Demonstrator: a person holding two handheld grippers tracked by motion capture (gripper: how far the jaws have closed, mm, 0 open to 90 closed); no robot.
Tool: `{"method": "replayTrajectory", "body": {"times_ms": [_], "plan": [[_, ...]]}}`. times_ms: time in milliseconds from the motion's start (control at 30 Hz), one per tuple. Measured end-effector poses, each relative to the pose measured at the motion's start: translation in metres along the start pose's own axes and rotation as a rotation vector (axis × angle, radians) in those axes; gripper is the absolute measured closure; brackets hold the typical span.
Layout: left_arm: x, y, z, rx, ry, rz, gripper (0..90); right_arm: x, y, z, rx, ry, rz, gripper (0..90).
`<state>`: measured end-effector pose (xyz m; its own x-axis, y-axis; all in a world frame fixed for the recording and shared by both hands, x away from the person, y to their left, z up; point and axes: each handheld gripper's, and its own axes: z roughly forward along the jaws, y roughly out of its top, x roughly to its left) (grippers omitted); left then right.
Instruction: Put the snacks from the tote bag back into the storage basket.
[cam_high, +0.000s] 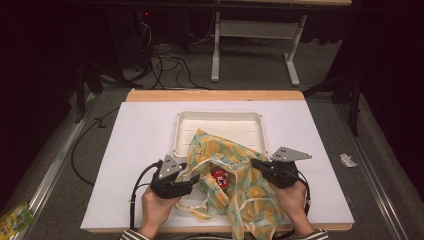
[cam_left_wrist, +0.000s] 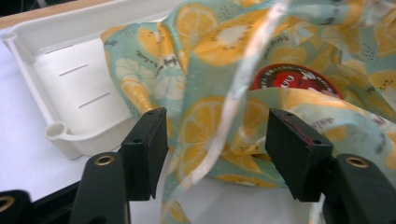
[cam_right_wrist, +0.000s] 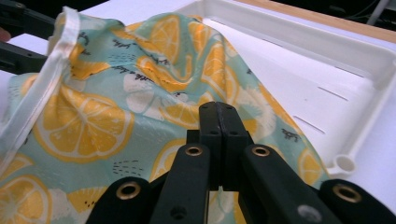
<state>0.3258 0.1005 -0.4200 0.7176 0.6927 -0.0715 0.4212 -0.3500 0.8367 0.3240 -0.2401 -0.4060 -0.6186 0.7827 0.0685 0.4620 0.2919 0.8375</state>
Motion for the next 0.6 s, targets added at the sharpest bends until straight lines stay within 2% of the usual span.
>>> {"method": "replayTrajectory", "body": {"times_ms": [100, 300, 367, 533, 600], "plan": [[0.001, 0.002, 0.004, 0.001, -0.001, -0.013, 38.3, -0.005, -0.002, 0.000, 0.003, -0.011, 0.013, 90.0], [0.002, 0.004, 0.017, 0.041, -0.005, -0.020, 40.2, -0.015, -0.005, 0.001, 0.010, -0.029, 0.044, 90.0], [0.002, 0.004, 0.020, 0.053, -0.004, -0.015, 44.0, -0.019, -0.006, 0.002, 0.010, -0.037, 0.050, 90.0], [0.003, 0.003, 0.027, 0.087, -0.013, -0.007, 59.7, -0.028, -0.009, 0.008, 0.029, -0.052, 0.076, 90.0], [0.002, 0.003, 0.029, 0.100, -0.017, 0.007, 67.1, -0.031, -0.010, 0.011, 0.039, -0.056, 0.083, 90.0]]}}
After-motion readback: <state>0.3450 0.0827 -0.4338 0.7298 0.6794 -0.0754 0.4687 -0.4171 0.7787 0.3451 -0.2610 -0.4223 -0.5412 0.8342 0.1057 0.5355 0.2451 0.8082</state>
